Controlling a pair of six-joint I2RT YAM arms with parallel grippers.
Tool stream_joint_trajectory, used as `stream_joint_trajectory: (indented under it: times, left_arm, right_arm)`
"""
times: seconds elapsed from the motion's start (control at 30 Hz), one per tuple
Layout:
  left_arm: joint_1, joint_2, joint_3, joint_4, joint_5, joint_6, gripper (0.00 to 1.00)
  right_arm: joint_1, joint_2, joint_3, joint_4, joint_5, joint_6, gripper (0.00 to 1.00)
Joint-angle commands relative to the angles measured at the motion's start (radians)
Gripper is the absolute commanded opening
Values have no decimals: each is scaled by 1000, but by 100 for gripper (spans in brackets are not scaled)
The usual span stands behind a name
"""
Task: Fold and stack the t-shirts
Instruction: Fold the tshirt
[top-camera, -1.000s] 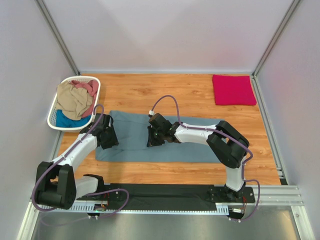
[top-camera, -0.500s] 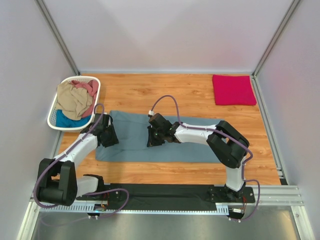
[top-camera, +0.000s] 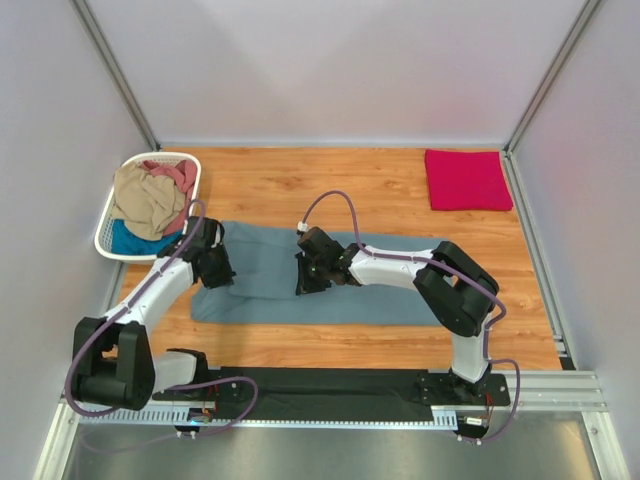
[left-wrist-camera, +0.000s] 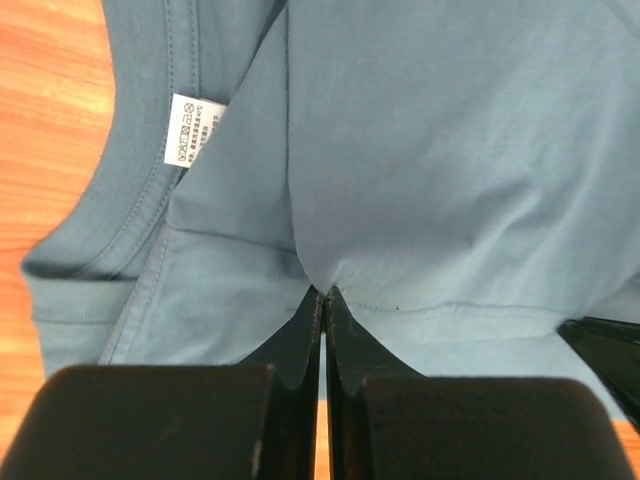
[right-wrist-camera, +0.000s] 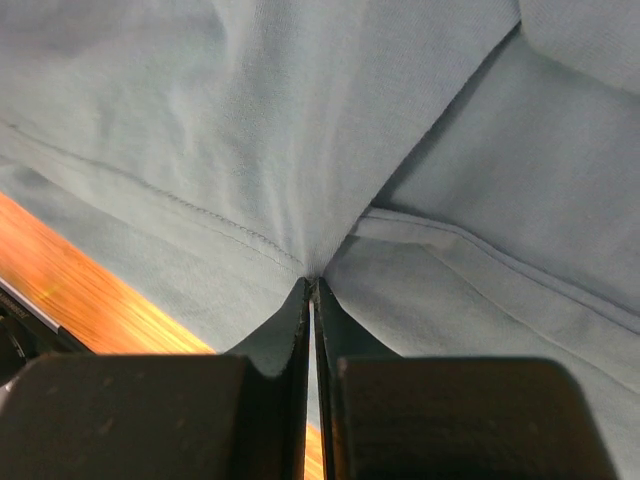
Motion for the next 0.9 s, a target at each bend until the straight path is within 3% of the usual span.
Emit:
stream_joint_trajectory:
  times: [0.0,0.2,0.6,0.87]
  left_arm:
    - [6,-43,79,-145,-16,-31,0]
    - [6,-115,76,-252,-16,-74,0]
    - [-51,-115,95,-355,4,-179,0]
    - [-77,-78,93,-409,-85,-199,0]
  right_arm:
    - [7,-54,41,-28,19,-22,0]
    - [7,-87,33,-52,24,-31,0]
    - [7,-169,-8,-89,32,-59,0]
    - [7,-161,-33,-89,53,-73,0]
